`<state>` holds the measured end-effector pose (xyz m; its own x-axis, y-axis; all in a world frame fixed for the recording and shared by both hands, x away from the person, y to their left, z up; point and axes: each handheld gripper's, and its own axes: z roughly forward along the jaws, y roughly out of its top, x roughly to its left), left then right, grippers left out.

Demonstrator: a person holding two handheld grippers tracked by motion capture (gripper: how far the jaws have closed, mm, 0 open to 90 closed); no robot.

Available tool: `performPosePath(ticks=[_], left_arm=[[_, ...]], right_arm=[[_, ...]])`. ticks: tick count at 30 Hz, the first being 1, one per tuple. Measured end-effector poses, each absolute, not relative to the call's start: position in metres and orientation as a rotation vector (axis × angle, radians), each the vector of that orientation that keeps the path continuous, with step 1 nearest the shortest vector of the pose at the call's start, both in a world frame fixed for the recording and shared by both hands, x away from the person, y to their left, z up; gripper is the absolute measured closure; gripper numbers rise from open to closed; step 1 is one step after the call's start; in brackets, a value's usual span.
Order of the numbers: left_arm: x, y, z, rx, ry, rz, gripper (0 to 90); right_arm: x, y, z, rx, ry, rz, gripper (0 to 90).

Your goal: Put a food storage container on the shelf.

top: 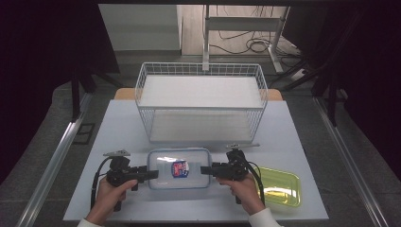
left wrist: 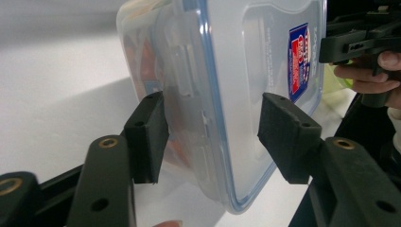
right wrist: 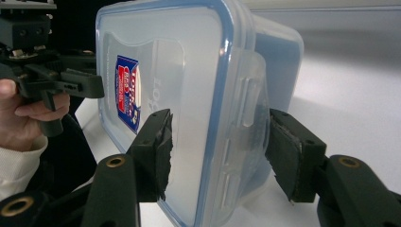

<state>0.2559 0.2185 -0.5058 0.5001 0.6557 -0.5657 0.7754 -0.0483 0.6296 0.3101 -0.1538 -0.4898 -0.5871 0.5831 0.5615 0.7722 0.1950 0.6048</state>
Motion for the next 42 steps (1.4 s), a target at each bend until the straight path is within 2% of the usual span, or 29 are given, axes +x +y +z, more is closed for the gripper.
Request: performPosePath(ticks=[19,42], left_arm=[[0.2499,0.2258,-0.5085,1.754,1.149,-0.169,51.2],[0.2495,0.2268,-0.5101,1.726,1.154,-0.177,52.3]], right_arm=[[0.3024,-0.1581,-0.4903,-1.240,-2.290,-1.380,47.0],[0.2998,-0.1620,-0.4921,-1.212,-2.293,-1.407,49.6]])
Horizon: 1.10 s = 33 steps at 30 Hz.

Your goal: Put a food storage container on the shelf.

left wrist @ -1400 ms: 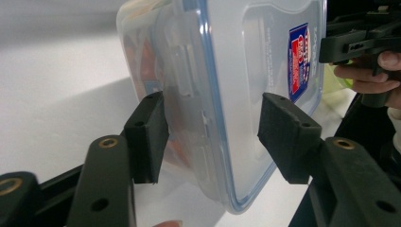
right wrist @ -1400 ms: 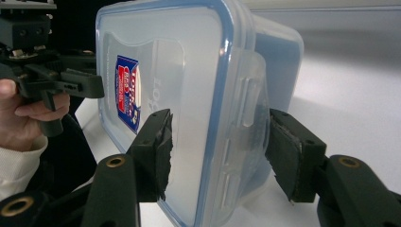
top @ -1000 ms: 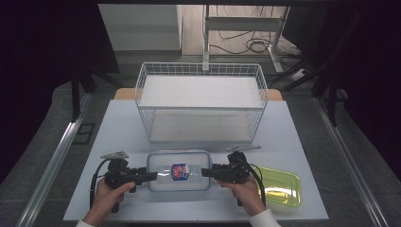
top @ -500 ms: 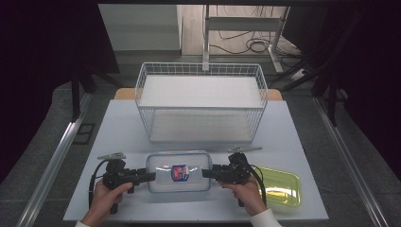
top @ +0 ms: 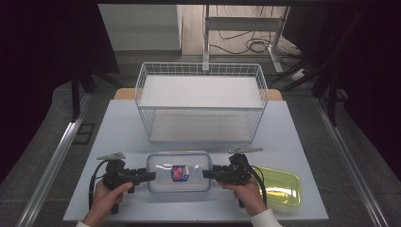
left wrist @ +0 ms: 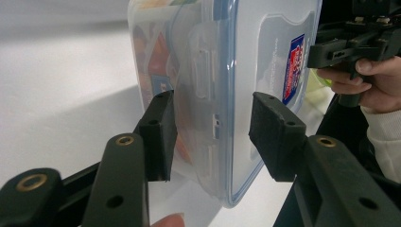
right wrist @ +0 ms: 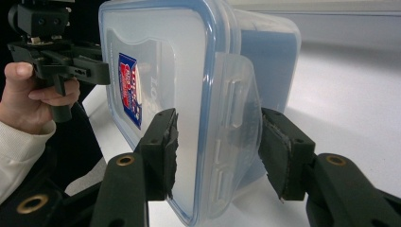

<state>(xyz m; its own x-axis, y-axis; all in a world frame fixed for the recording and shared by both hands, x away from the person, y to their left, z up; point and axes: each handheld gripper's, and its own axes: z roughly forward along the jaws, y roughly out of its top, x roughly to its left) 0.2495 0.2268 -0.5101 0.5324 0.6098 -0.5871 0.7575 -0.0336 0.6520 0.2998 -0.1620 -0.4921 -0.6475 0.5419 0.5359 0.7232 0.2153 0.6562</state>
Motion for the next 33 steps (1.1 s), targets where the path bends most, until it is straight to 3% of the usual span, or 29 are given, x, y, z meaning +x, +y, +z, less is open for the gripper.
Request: performPosePath(ticks=[17,33], left_arm=[[0.248,0.228,-0.506,1.699,1.152,-0.174,52.7],[0.246,0.221,-0.483,1.716,1.087,-0.132,52.7]], right_arm=[[0.298,-0.162,-0.490,-1.217,-2.281,-1.422,49.6],[0.291,-0.169,-0.463,-1.196,-2.323,-1.496,49.5]])
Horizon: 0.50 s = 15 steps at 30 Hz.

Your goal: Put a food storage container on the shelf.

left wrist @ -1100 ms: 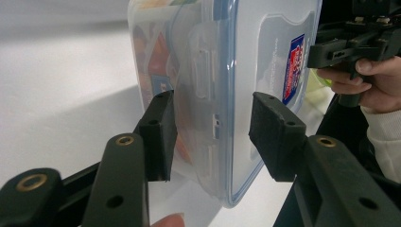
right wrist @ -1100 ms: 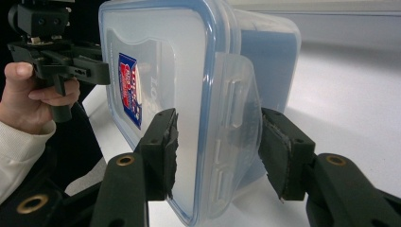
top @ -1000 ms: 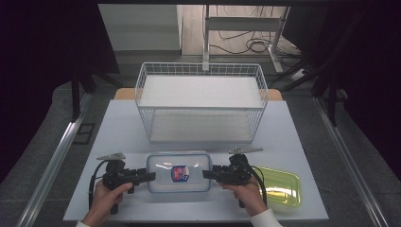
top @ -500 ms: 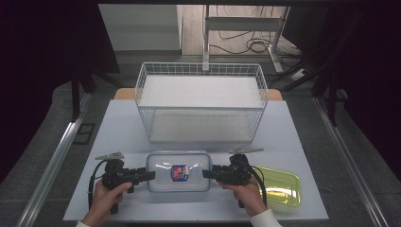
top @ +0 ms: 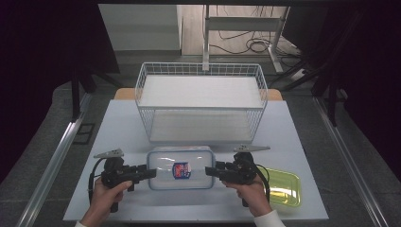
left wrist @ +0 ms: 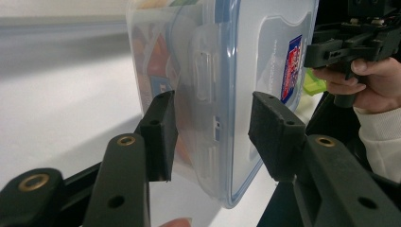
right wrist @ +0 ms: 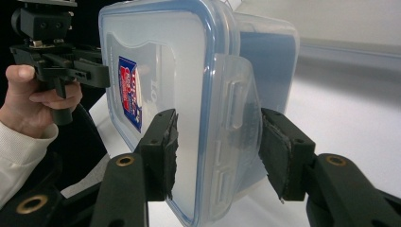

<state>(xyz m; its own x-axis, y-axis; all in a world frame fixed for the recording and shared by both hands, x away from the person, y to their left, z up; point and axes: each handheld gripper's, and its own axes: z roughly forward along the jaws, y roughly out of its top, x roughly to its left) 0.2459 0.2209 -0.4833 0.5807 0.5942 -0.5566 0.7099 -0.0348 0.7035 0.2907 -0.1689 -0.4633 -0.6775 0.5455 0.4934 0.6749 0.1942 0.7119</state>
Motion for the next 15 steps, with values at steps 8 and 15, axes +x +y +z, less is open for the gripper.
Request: performPosePath(ticks=[8,15], left_arm=[[0.247,0.219,-0.472,1.718,1.068,-0.108,52.8],[0.252,0.218,-0.452,1.709,1.026,-0.085,53.1]], right_arm=[[0.291,-0.171,-0.454,-1.185,-2.328,-1.521,49.5],[0.293,-0.174,-0.432,-1.172,-2.350,-1.558,49.5]])
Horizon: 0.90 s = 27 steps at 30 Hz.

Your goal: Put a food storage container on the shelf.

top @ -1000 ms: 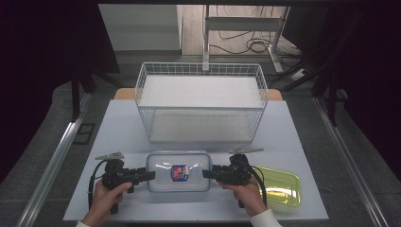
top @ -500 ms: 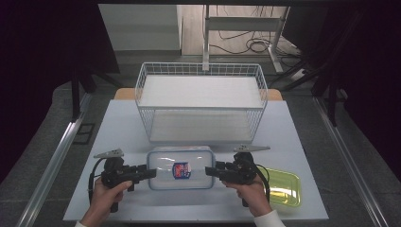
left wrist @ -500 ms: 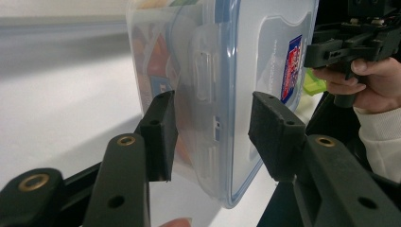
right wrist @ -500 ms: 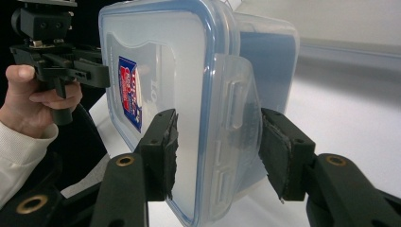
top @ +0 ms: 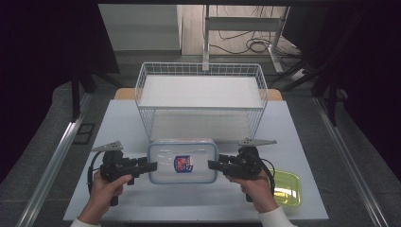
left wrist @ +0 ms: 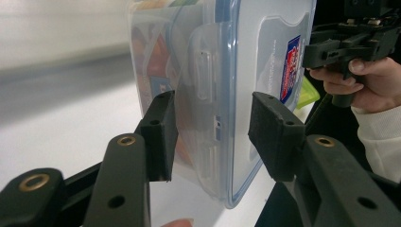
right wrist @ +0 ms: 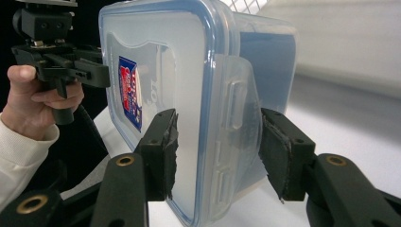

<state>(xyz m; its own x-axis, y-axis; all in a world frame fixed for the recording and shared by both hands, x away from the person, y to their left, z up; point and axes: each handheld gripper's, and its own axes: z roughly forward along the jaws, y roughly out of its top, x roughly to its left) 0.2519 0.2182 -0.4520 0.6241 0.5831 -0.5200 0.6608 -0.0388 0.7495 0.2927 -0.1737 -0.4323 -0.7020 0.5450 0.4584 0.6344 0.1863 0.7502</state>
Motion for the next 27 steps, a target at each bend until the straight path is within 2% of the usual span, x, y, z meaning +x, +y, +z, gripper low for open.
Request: performPosePath(ticks=[27], left_arm=[[0.273,0.210,-0.401,1.696,0.957,-0.026,53.3]], right_arm=[[0.308,-0.183,-0.376,-1.139,-2.398,-1.659,49.5]])
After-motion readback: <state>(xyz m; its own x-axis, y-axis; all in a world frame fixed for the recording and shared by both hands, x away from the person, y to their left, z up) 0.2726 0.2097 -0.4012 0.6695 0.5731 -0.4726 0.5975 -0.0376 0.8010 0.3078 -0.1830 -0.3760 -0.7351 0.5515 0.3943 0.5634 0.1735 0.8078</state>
